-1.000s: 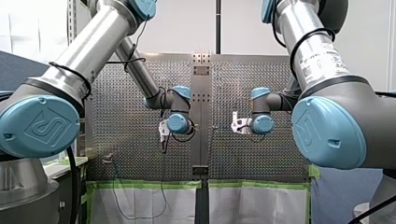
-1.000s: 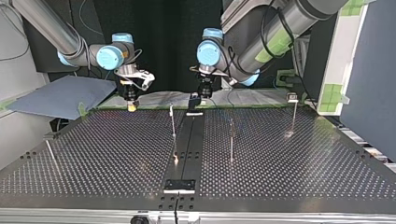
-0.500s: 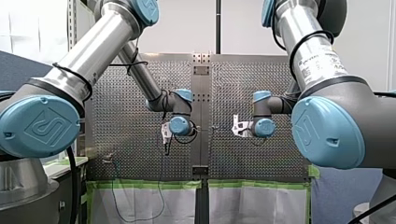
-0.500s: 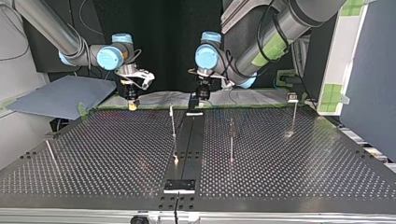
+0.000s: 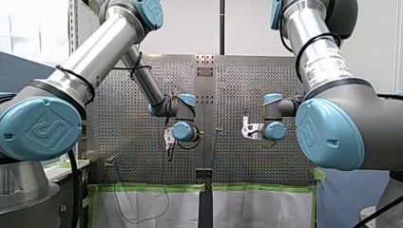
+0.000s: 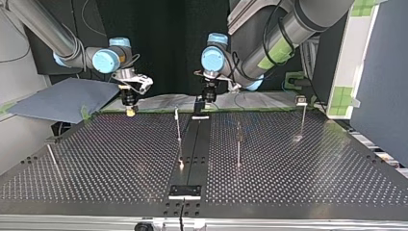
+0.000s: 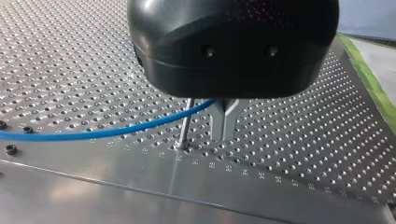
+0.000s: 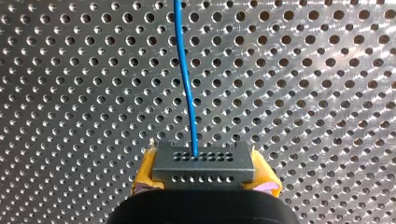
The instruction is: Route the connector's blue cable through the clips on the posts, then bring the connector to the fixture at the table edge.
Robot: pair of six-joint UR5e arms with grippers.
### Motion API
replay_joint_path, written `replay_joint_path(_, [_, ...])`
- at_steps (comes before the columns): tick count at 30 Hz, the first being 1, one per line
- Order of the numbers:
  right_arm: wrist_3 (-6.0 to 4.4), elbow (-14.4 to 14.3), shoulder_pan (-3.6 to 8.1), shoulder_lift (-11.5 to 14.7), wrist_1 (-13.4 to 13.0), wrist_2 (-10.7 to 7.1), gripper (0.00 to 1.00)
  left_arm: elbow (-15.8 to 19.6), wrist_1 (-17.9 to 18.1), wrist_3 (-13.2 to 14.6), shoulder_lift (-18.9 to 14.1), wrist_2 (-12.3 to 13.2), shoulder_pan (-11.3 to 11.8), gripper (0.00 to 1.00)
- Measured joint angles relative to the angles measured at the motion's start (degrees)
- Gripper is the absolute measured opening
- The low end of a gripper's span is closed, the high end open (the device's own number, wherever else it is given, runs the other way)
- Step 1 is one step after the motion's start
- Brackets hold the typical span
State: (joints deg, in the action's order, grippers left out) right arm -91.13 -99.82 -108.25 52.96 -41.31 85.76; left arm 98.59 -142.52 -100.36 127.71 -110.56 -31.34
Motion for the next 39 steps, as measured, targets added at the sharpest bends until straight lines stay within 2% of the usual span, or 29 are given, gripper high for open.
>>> replay_joint_path(11, [0.17,0.0,0.8,-0.19,-0.77,-1.03,0.0,-1.73,0.44,-0.01,0.09,0.53,0.05,0.0])
replay_joint_path(39, [0.18,0.03,2.1,-0.52,-1.61,-1.76,0.0,-2.45,0.42,-0.16,0.11,0.53,0.28,0.0])
